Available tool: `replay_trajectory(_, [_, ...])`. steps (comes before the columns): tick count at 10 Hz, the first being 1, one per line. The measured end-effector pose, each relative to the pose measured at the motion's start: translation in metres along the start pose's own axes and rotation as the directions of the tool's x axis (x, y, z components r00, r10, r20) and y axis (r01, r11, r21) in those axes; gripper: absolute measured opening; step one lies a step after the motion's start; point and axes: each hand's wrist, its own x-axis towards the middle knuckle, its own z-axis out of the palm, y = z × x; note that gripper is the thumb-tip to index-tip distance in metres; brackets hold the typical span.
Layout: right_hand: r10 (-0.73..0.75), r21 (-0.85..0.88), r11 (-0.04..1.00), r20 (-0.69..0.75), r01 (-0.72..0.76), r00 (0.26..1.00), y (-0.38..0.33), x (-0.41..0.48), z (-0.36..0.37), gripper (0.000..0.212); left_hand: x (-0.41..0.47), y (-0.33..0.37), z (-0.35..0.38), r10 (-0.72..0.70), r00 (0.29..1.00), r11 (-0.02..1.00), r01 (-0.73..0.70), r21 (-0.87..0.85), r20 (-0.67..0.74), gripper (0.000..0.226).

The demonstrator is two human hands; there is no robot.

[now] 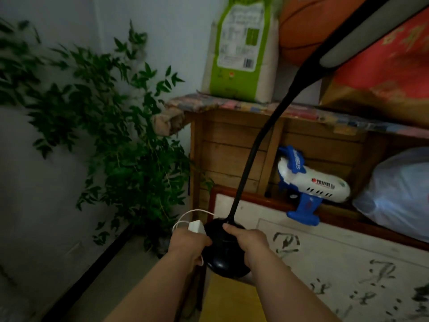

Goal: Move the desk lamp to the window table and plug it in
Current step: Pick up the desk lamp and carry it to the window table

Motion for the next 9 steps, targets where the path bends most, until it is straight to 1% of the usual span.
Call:
replay_trajectory(1, [0.015, -0.051, 0.999, 0.001, -0.014, 1.000, -0.016, -0.022, 0.008, 0.142, -0.013, 0.014, -0.018, -0.009, 1.000, 1.000, 0.009, -0.008, -0.027, 0.064])
replay_trajectory(2, [0.020, -0.103, 0.994, 0.002, -0.019, 1.000, -0.030, -0.046, 0.014, 0.139, -0.031, 0.027, -0.034, -0.017, 0.998, 1.000, 0.017, -0.008, -0.057, 0.062])
replay_trajectory(3, [0.006, -0.153, 0.988, -0.003, -0.006, 1.000, -0.044, -0.071, 0.019, 0.124, -0.050, 0.036, -0.048, -0.007, 0.997, 1.000, 0.007, -0.002, -0.077, 0.061])
replay_trajectory(4, [0.008, -0.197, 0.980, 0.002, -0.007, 1.000, -0.055, -0.092, 0.026, 0.114, -0.068, 0.040, -0.065, -0.008, 0.993, 1.000, 0.004, -0.030, -0.119, 0.058])
replay_trajectory(6, [-0.015, -0.270, 0.962, 0.064, 0.032, 0.998, -0.067, -0.131, 0.048, 0.116, -0.101, 0.045, -0.098, -0.009, 0.985, 0.992, -0.013, -0.123, -0.173, 0.056])
replay_trajectory(7, [-0.029, -0.299, 0.953, 0.085, 0.054, 0.996, -0.069, -0.150, 0.062, 0.121, -0.119, 0.047, -0.118, -0.014, 0.978, 0.994, -0.009, -0.108, -0.208, 0.051])
replay_trajectory(8, [-0.017, -0.323, 0.945, 0.088, 0.044, 0.996, -0.063, -0.172, 0.074, 0.116, -0.134, 0.040, -0.136, -0.043, 0.967, 0.993, 0.014, -0.116, -0.250, 0.042])
replay_trajectory(9, [-0.010, -0.328, 0.943, 0.134, 0.054, 0.991, -0.054, -0.190, 0.090, 0.119, -0.150, 0.031, -0.155, -0.055, 0.958, 0.989, 0.014, -0.146, -0.283, 0.041])
